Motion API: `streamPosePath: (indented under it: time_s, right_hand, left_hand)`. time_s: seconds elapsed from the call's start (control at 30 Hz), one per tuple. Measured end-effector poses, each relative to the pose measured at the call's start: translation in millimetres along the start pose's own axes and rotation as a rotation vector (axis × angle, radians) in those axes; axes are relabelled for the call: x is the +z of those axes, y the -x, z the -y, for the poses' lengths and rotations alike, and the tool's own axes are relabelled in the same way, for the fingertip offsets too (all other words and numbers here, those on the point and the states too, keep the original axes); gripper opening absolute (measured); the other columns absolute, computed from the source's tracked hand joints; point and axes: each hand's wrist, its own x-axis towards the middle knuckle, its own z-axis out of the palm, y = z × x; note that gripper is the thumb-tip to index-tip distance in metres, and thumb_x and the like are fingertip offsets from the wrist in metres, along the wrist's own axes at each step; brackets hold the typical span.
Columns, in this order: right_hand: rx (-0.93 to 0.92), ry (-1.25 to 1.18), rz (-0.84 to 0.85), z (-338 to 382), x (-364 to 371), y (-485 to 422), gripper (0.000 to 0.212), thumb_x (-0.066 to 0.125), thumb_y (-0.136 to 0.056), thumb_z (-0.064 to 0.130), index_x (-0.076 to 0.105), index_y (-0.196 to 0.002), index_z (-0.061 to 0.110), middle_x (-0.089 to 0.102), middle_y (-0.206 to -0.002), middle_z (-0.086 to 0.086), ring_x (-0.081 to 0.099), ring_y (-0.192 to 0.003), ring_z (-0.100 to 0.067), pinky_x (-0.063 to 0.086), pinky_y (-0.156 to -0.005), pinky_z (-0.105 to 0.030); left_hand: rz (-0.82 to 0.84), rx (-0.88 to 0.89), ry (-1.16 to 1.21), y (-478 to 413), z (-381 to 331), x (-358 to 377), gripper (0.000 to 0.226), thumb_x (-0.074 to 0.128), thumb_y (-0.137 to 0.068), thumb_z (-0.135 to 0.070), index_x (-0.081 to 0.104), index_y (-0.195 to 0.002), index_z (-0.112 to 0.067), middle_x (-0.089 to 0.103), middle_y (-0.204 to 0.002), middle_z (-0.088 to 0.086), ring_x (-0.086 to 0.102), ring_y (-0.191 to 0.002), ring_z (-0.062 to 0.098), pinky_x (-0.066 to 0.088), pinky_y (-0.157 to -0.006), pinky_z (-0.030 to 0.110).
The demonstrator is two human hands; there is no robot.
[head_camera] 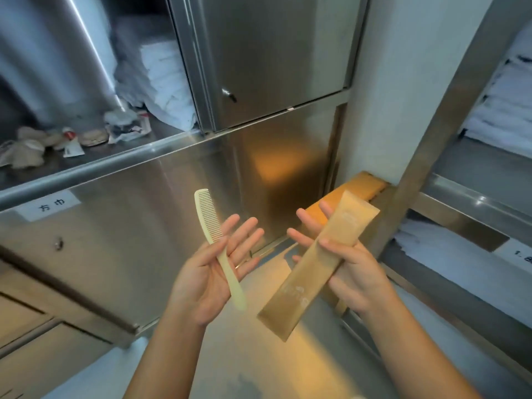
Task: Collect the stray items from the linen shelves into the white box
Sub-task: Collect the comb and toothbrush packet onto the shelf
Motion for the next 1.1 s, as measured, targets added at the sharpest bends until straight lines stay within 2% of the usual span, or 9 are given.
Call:
streamPosePath:
  time_s: [0.13,0.67,0.83,1.1]
  right_hand:
    - [0.103,-0.134,0.012,-17.1,7.3,-26.2,0.064,0.050,-0.080,0.001,0.038,-0.137,0.025,0.061,-0.126,-0.006,0.060,-0.110,-0.032,0.052,-0.083,-0.051]
    - [0.337,-0.124,0.173,6.5,-2.2,-196.3,0.057,0.051,-0.080,0.007,0.045,-0.133,0.029,0.062,-0.123,-0.003,0.061,-0.109,-0.029,0.056,-0.072,-0.044]
    - [0.467,-0.109,0.271,-1.2,15.9,-242.5,0.057,0.051,-0.078,0.007,0.047,-0.131,0.026,0.064,-0.122,-0.003,0.063,-0.106,-0.028,0.056,-0.068,-0.041]
    - [0.598,-0.122,0.396,-46.2,60.4,-287.9,0.055,0.046,-0.079,0.002,0.047,-0.129,0.025,0.063,-0.121,-0.007,0.063,-0.106,-0.029,0.057,-0.071,-0.044]
  left_hand:
    - [-0.006,0.023,0.040,-4.7,-10.4,-15.5,0.038,0.033,-0.094,-0.017,0.049,-0.128,-0.017,0.061,-0.126,0.009,0.059,-0.113,0.025,0.052,-0.086,0.046]
    - [-0.058,0.170,0.140,-123.8,-55.6,-16.4,0.041,0.036,-0.089,-0.016,0.049,-0.128,-0.015,0.059,-0.127,0.012,0.057,-0.116,0.028,0.052,-0.086,0.047]
    - [-0.125,0.292,0.201,-129.4,-71.3,-29.5,0.041,0.034,-0.089,-0.014,0.048,-0.128,-0.014,0.059,-0.128,0.013,0.057,-0.115,0.028,0.054,-0.082,0.046]
    - [-0.238,0.415,0.179,-118.7,-108.7,-66.7,0.043,0.036,-0.089,-0.015,0.046,-0.131,-0.016,0.058,-0.129,0.011,0.055,-0.118,0.025,0.053,-0.085,0.042]
